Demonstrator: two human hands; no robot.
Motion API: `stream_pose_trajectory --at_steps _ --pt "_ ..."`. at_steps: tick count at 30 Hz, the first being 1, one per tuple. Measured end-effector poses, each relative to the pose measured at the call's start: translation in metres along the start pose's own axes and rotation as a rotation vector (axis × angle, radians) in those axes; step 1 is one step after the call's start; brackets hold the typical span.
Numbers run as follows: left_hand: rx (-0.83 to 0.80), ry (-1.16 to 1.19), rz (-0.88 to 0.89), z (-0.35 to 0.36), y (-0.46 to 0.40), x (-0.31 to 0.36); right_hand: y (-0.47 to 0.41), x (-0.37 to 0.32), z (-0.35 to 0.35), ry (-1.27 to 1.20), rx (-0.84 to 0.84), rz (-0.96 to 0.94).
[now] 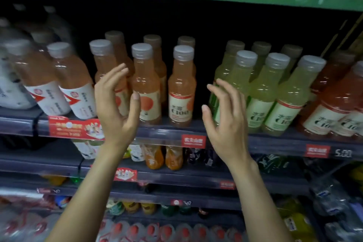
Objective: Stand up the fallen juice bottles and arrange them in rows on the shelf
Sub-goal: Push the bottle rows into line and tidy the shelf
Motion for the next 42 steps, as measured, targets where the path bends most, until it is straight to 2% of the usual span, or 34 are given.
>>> stream_pose_trajectory --at_steps 3,5,8,11,14,17,29,34,39,42 --pt "0.092 -0.044 -0.056 -0.020 -0.011 -0.042 -0.006 -0.037 0.037 -0.021 0.005 0.064" --pt "0.090 0.011 -0.131 -0.023 -0.015 -0.058 -0.007 -0.049 0.050 -0.004 0.031 0.098" --pt "-0.003 0.241 -0.289 -0.028 -0.021 -0.083 -0.010 -0.068 0.075 0.045 0.075 0.200" --pt "-0.110 0.384 -0.450 -0.021 -0.028 -0.091 -0.010 -0.072 0.092 0.036 0.028 0.361" --pt "-0.226 0.431 -0.610 -0.012 -0.033 -0.095 -0.011 -0.068 0.097 0.029 0.009 0.438" --pt "-0.256 0.482 -0.714 -0.004 -0.033 -0.106 -0.014 -0.066 0.098 0.026 0.008 0.459" --pt "-0.366 0.529 -0.740 0.003 -0.044 -0.107 -0.019 -0.064 0.096 0.030 -0.020 0.480" --pt "-0.506 0.570 -0.715 0.005 -0.046 -0.109 -0.025 -0.065 0.097 0.091 -0.002 0.487" --pt "-0.616 0.642 -0.679 0.005 -0.052 -0.108 -0.031 -0.079 0.095 0.243 0.152 0.461" --pt "-0.587 0.653 -0.698 0.008 -0.052 -0.108 -0.031 -0.087 0.099 0.302 0.271 0.386"
Point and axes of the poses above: each hand's wrist, its own y-axis away from the middle knuckle, its own z-axis out of the palm, x = y × z, the point moved 3 cm from there along -y, towards the middle knuckle, and after that the axes turned 5 degrees about z, right-handed, at the moved point
